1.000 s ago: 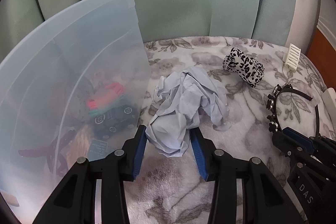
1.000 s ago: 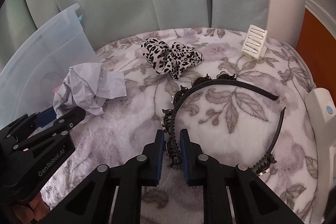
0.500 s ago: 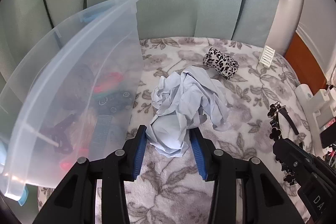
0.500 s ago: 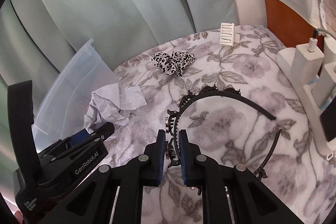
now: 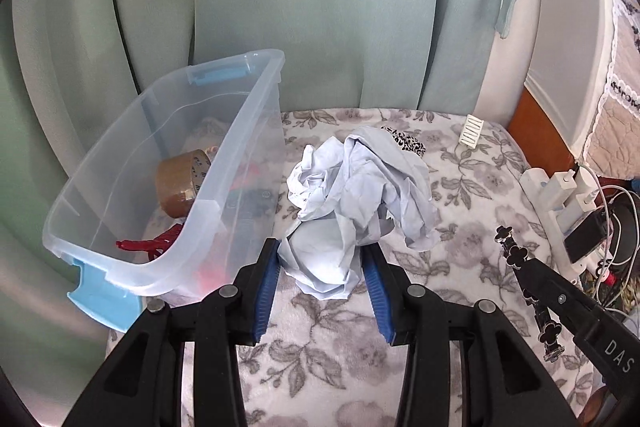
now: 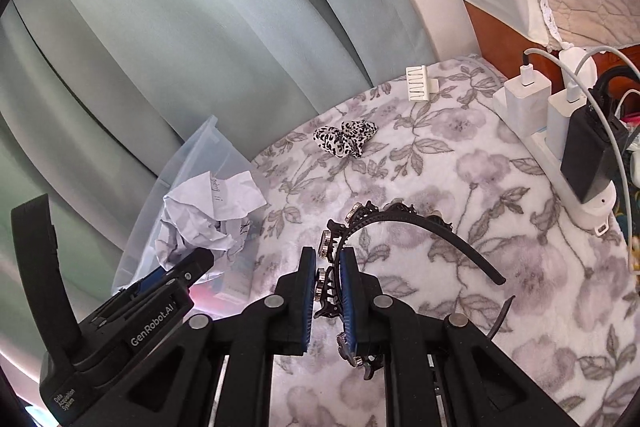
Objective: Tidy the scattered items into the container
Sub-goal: 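Lift and carry the paper and headband over the clear box with both tools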
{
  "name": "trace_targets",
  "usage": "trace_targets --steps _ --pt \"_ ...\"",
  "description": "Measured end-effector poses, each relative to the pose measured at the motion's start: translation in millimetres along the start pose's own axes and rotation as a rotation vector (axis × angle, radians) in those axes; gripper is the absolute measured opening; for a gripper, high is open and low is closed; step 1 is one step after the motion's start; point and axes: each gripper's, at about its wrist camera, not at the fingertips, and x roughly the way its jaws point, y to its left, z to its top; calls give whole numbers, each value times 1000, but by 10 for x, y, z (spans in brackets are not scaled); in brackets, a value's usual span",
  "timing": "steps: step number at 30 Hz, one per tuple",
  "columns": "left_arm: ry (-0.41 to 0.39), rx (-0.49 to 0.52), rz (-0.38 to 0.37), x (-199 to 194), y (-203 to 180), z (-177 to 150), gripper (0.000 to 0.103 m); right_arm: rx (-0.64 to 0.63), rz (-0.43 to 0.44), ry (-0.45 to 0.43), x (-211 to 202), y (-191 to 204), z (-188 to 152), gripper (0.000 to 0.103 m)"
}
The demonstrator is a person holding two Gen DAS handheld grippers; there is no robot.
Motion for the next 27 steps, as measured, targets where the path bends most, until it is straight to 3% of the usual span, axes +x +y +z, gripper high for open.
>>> trace_targets --steps 6,9,14,18,27 --pt "-32 17 12 -230 -20 -33 43 27 26 -25 -196 -5 -45 14" --pt "-33 22 20 -274 -24 -61 43 8 -13 -11 -194 -24 -90 14" --pt "-21 18 38 -247 -11 -92 43 -49 -78 79 31 -44 -243 14" --pt "-6 22 38 -194 -24 -127 44 -61 -82 155 256 -84 -380 14" --pt "47 12 15 63 12 -186 44 -112 -128 253 588 -77 -574 15"
